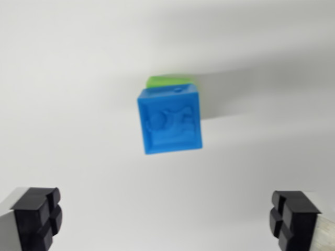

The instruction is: Stack cube

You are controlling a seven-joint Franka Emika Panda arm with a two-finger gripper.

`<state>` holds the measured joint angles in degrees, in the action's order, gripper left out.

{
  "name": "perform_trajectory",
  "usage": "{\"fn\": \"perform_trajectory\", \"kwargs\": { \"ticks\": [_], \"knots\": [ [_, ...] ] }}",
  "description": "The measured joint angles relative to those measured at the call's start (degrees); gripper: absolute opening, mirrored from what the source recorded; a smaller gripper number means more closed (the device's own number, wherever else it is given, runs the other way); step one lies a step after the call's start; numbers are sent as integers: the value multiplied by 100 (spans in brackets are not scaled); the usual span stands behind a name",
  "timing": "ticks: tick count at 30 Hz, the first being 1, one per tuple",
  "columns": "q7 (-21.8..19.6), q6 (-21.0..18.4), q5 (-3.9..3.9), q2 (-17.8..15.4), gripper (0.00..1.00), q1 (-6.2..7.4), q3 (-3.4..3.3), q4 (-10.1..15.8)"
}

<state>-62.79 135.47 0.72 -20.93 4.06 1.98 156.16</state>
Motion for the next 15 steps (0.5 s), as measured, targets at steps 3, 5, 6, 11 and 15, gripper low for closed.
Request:
{"fn": "perform_trajectory", "kwargs": {
  "ticks": [3, 5, 6, 11, 15],
  "knots": [
    [2, -271, 1, -178, 100, 0, 0, -97],
    [3, -434, 2, -274, 100, 0, 0, -165],
    [4, -515, 2, -318, 100, 0, 0, -199],
    [6, -865, 3, -500, 100, 0, -5, -364],
    [7, -1117, 3, -621, 100, 0, -6, -496]
  ]
}}
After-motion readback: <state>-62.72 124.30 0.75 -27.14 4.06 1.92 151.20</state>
